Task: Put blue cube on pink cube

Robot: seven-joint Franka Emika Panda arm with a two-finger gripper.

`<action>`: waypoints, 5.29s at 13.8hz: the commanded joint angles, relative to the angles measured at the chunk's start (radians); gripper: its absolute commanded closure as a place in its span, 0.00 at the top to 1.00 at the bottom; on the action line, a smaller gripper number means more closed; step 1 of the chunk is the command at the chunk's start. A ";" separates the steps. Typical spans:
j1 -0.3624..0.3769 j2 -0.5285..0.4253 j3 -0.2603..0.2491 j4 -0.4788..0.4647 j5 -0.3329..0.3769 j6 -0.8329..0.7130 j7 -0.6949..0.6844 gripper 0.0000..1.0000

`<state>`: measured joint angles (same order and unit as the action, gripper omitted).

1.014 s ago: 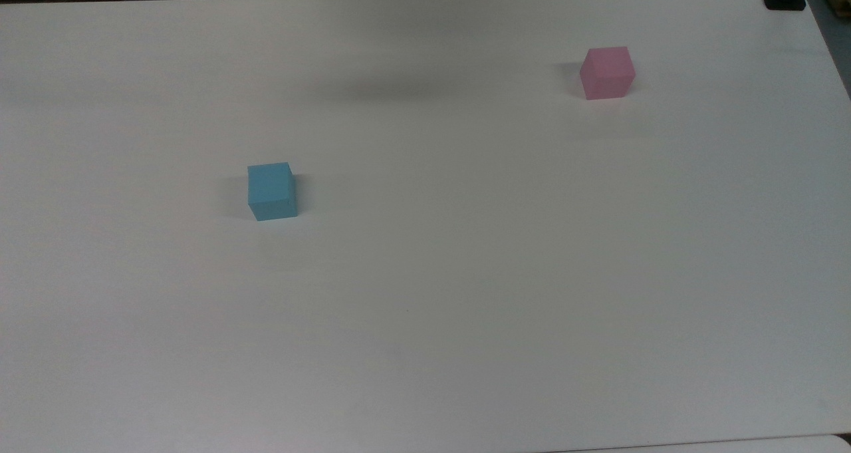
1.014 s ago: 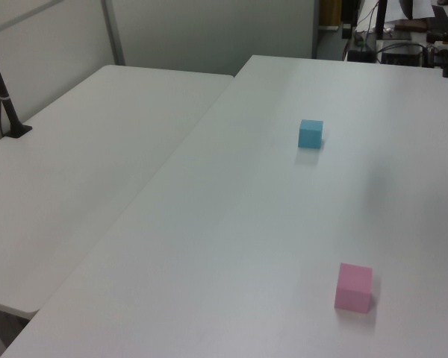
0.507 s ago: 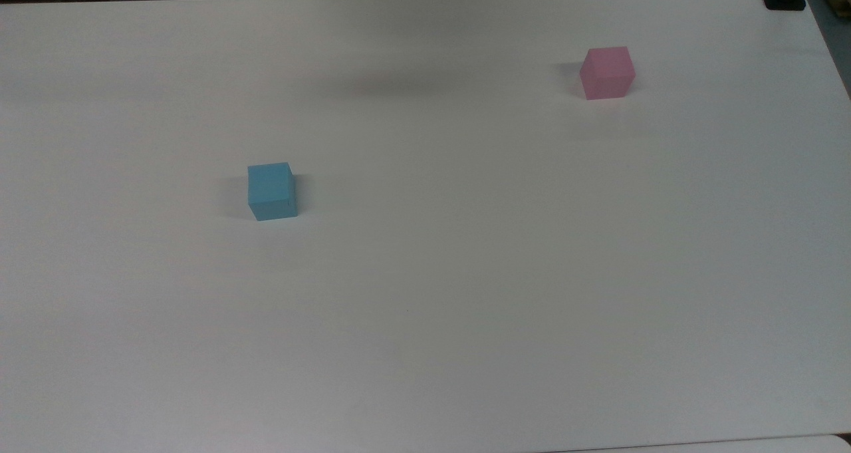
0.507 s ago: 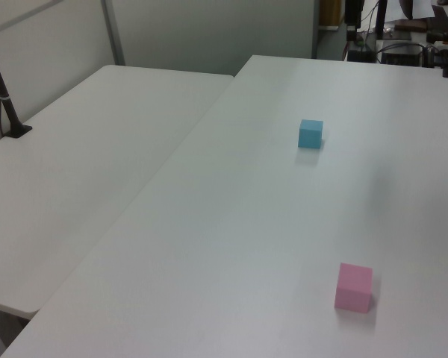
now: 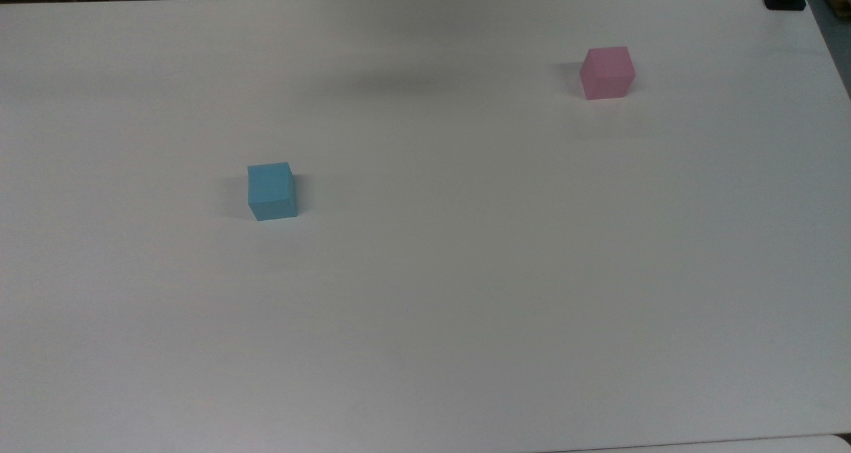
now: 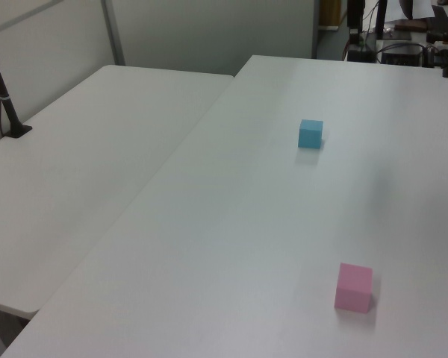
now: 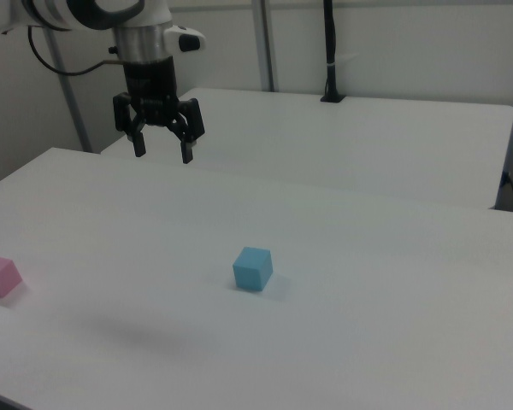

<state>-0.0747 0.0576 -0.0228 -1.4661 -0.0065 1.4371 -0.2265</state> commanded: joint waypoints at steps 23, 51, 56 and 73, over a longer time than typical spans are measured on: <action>-0.079 0.140 -0.014 -0.238 -0.012 0.604 -0.073 1.00; -0.037 0.260 -0.005 -0.350 -0.079 0.792 0.061 0.53; -0.008 0.085 -0.002 -0.344 -0.072 0.600 0.068 0.53; 0.495 -0.239 0.189 -0.488 0.068 0.272 0.769 0.52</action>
<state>0.4031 -0.1494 0.0721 -1.8288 0.0476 1.6026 0.4511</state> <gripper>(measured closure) 0.454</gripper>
